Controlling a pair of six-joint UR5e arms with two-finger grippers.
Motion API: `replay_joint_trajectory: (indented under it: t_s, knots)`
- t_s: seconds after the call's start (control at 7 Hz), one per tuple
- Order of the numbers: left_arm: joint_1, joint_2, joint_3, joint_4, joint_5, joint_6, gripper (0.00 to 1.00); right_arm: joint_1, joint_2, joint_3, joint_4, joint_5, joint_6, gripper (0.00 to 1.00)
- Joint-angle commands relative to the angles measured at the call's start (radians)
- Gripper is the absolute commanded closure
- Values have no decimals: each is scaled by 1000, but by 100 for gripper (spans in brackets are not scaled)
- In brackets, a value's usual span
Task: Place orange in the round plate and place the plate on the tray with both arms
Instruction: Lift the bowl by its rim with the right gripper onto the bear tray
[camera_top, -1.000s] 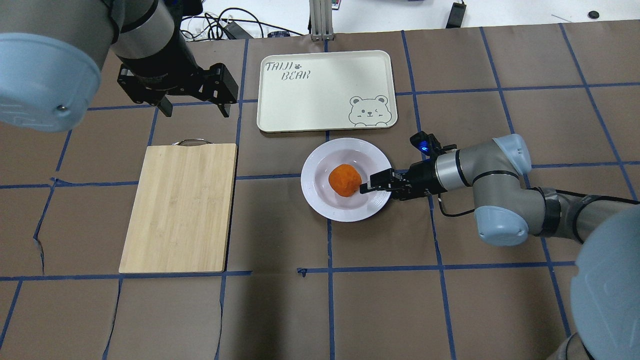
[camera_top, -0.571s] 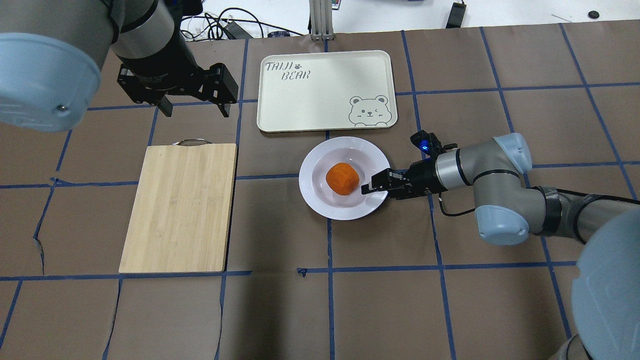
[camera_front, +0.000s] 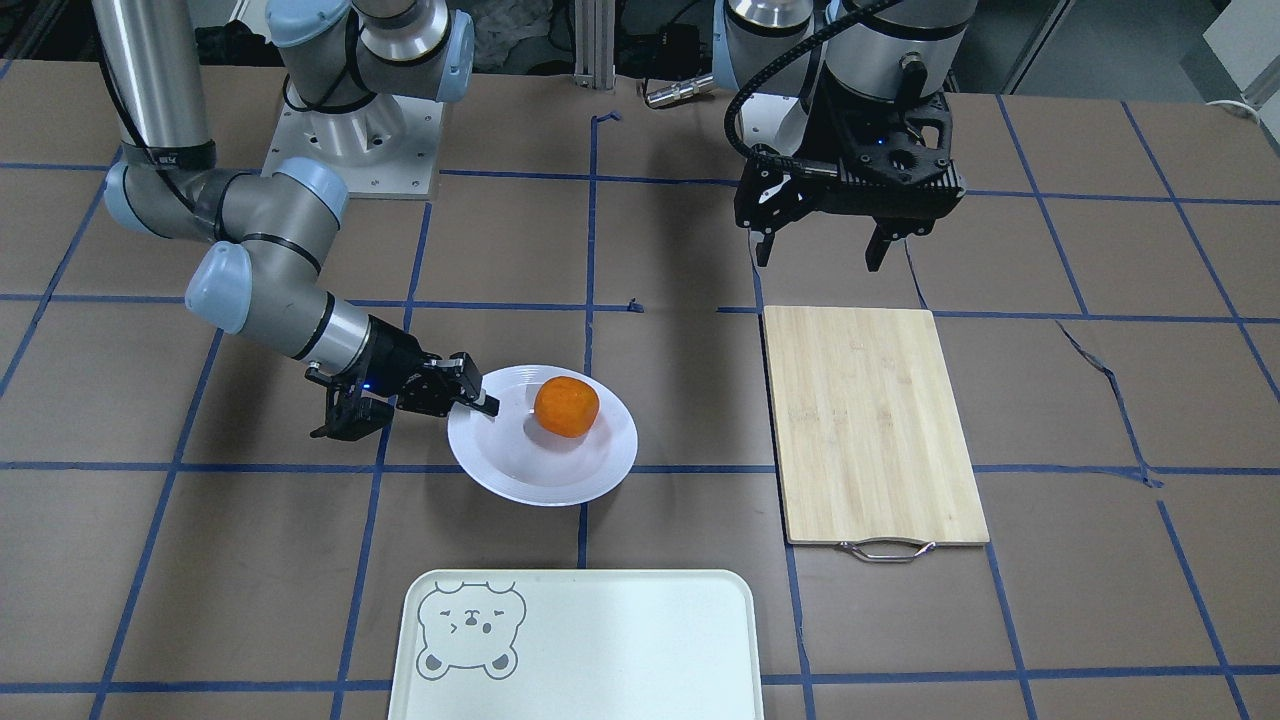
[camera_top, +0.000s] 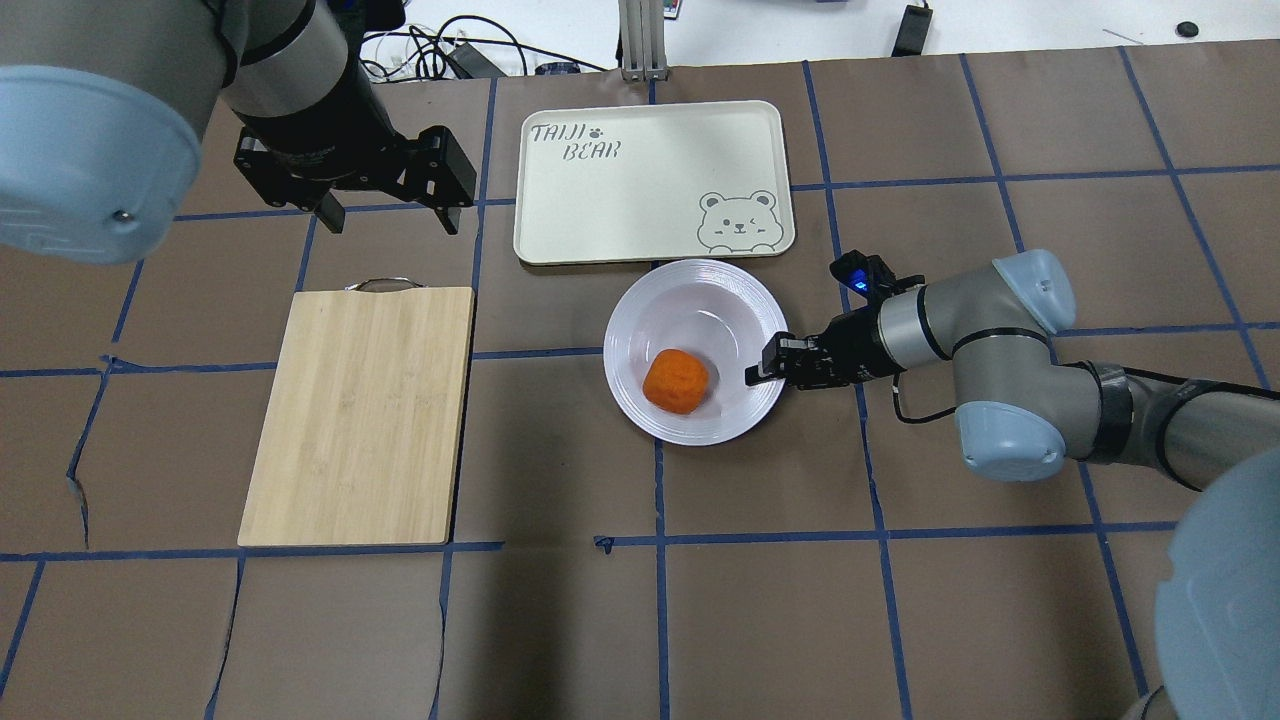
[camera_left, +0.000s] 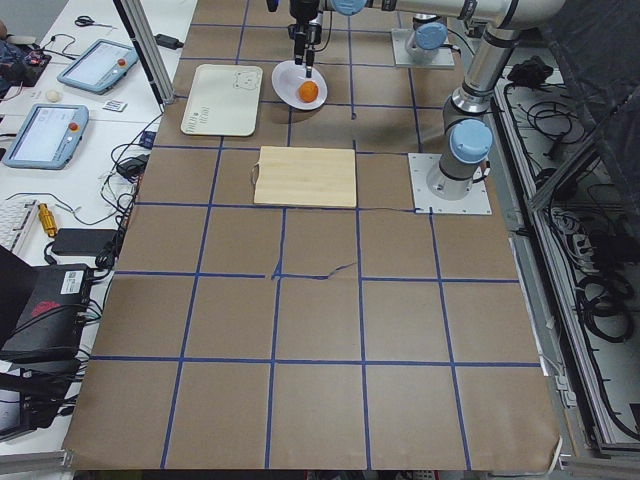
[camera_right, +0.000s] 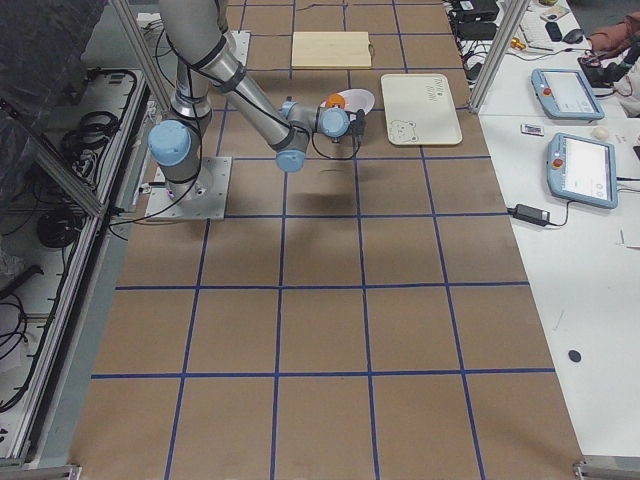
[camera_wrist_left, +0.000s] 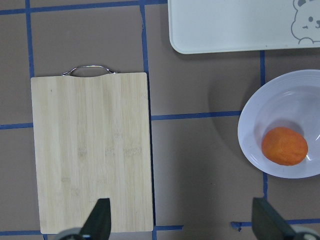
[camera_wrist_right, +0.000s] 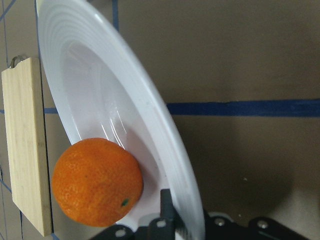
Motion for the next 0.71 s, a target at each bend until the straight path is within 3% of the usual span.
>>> replay_joint_trajectory:
  t_s: [0.0,0.43,0.57]
  knots:
    - [0,0,0,0,2,0,0,0,-31,-10,51,-5,118,100]
    - [0,0,0,0,2,0,0,0,-94,-58,195,-3,253,100]
    - [0,0,0,0,2,0,0,0,-88,-128,243,-2,302,100]
